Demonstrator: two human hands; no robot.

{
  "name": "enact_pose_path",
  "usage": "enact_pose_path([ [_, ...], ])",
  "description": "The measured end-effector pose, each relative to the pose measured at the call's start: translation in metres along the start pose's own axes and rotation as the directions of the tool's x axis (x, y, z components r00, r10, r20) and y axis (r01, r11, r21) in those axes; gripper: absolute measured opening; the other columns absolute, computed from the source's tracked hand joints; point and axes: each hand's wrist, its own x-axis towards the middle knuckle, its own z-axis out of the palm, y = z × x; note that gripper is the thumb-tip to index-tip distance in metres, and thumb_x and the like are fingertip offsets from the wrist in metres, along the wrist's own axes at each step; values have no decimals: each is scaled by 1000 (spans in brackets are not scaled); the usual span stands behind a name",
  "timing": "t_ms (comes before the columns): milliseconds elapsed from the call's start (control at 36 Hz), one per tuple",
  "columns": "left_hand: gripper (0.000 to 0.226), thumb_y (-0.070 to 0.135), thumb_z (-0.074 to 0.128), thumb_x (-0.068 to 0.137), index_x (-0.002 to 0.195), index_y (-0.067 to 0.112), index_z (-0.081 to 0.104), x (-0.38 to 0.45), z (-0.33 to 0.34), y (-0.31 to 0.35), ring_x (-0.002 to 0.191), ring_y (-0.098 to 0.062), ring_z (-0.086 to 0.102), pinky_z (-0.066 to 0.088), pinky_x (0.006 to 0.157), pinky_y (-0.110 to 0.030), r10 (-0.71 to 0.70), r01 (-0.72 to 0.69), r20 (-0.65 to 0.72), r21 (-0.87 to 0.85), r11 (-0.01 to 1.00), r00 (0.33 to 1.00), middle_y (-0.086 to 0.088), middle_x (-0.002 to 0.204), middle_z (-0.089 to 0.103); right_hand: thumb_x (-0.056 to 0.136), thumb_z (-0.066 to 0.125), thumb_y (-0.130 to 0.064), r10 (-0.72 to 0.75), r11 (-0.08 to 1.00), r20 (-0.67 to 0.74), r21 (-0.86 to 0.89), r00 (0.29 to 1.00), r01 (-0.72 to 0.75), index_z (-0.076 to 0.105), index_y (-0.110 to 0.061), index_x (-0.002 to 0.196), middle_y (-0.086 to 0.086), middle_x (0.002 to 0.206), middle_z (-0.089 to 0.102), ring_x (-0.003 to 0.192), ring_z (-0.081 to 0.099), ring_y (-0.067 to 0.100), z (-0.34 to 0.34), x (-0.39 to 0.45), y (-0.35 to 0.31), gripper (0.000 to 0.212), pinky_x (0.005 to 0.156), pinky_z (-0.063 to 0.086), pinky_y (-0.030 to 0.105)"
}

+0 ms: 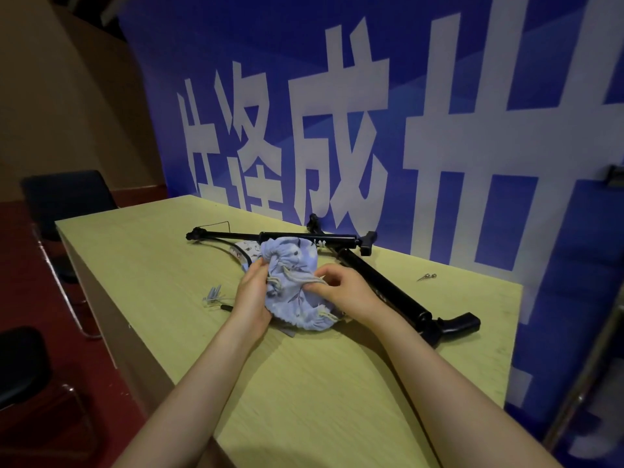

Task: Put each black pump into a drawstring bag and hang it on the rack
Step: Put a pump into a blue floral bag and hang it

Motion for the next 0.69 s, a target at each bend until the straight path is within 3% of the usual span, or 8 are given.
enact_pose_path([
  [139, 28, 22, 35, 105, 124, 24, 56, -9, 5, 1, 115, -15, 51, 42, 97, -34, 205, -198, -27, 165, 966, 978, 10, 119, 54, 80, 74, -43, -92, 995, -37, 24, 995, 93, 57, -30, 123, -5, 114, 57, 98, 56, 10, 0, -3, -7, 48, 82, 50, 26],
  [222, 33, 31, 35, 104, 128, 27, 57, -6, 4, -5, 123, -19, 52, 41, 107, -44, 205, -198, -14, 196, 960, 979, 2, 132, 57, 84, 72, -39, -128, 990, -106, 42, 986, 133, 56, -32, 126, -12, 116, 53, 103, 52, 1, 3, -3, -10, 46, 83, 44, 18],
  [306, 52, 54, 39, 96, 135, 24, 54, -6, 5, -8, 126, -20, 51, 39, 109, -47, 183, -182, 15, 193, 964, 983, -1, 137, 55, 87, 68, -37, -130, 990, -137, 31, 982, 135, 63, -31, 116, -8, 107, 53, 95, 53, 4, 6, 0, -5, 29, 81, 46, 21],
  [333, 48, 57, 41, 93, 126, 27, 60, -5, 5, -9, 119, -14, 55, 43, 105, -40, 190, -196, 48, 195, 961, 981, 3, 128, 61, 89, 67, -34, -143, 989, -131, 18, 981, 147, 66, -29, 107, -7, 102, 53, 88, 53, 3, 7, 1, -4, 19, 79, 46, 22],
  [389, 19, 43, 40, 101, 97, 40, 58, -9, 8, -8, 93, 12, 54, 43, 84, -9, 224, -240, 93, 244, 940, 970, 20, 101, 59, 92, 64, -26, -163, 987, -130, -8, 978, 163, 67, -24, 89, -5, 92, 53, 81, 52, 6, 9, 2, -4, 5, 77, 46, 25],
  [444, 24, 30, 36, 104, 89, 41, 51, -14, 11, -7, 75, 20, 51, 38, 64, 1, 255, -277, 111, 303, 912, 961, 25, 92, 53, 92, 61, -17, -157, 987, -155, 14, 975, 161, 64, -20, 80, -4, 85, 55, 84, 54, 14, 11, 3, -4, 13, 81, 46, 33],
  [583, 29, 37, 49, 99, 89, 12, 58, -23, 9, 2, 74, -13, 52, 41, 71, -31, 317, -360, 171, 380, 852, 933, -3, 80, 56, 98, 51, -14, -43, 974, -269, 205, 962, 100, 57, -21, 74, -6, 73, 54, 69, 49, 7, 7, 1, -19, 25, 69, 42, 23],
  [694, 17, 30, 64, 92, 104, 18, 60, -23, 17, 56, 89, -12, 60, 48, 76, -21, 427, -461, 183, 456, 761, 886, 1, 97, 64, 102, 45, -21, -20, 933, -338, 331, 941, 139, 53, -16, 78, -2, 70, 48, 64, 43, 10, -21, 9, -64, 26, 61, 39, 24],
])
